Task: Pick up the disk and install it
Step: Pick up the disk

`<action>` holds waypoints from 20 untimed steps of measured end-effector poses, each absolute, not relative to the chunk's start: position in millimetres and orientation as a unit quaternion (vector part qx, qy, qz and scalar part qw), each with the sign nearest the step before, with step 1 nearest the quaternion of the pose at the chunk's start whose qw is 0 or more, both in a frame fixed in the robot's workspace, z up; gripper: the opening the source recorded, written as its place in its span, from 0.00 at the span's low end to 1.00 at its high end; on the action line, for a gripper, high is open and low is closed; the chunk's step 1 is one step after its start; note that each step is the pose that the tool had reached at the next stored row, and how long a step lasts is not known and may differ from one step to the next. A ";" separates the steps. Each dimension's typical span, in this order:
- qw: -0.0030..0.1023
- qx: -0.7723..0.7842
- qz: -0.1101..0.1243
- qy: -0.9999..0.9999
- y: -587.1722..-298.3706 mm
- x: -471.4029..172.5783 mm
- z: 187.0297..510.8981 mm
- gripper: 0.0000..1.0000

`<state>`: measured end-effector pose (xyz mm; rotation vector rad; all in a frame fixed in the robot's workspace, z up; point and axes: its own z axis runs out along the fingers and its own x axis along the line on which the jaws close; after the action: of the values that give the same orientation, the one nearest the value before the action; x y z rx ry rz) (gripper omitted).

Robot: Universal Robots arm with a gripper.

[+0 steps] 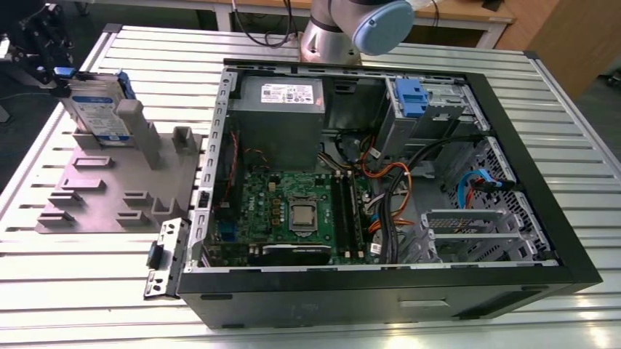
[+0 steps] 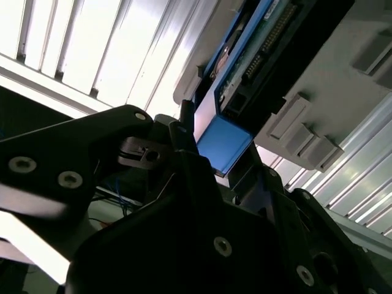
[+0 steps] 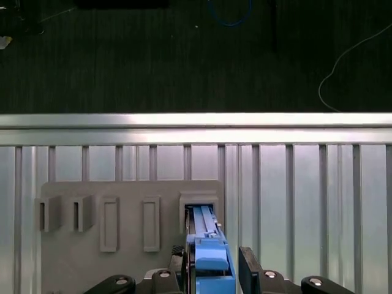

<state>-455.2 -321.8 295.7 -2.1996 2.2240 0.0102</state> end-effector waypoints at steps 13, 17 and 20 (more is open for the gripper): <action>0.009 -0.704 0.006 0.710 -322.6 -453.4 293.5 0.47; 0.009 -0.704 0.006 0.710 -322.7 -453.3 293.6 0.47; 0.009 -0.704 0.006 0.710 -322.7 -453.2 293.6 0.47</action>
<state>-453.2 -322.7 293.6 -2.1982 2.2194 0.0187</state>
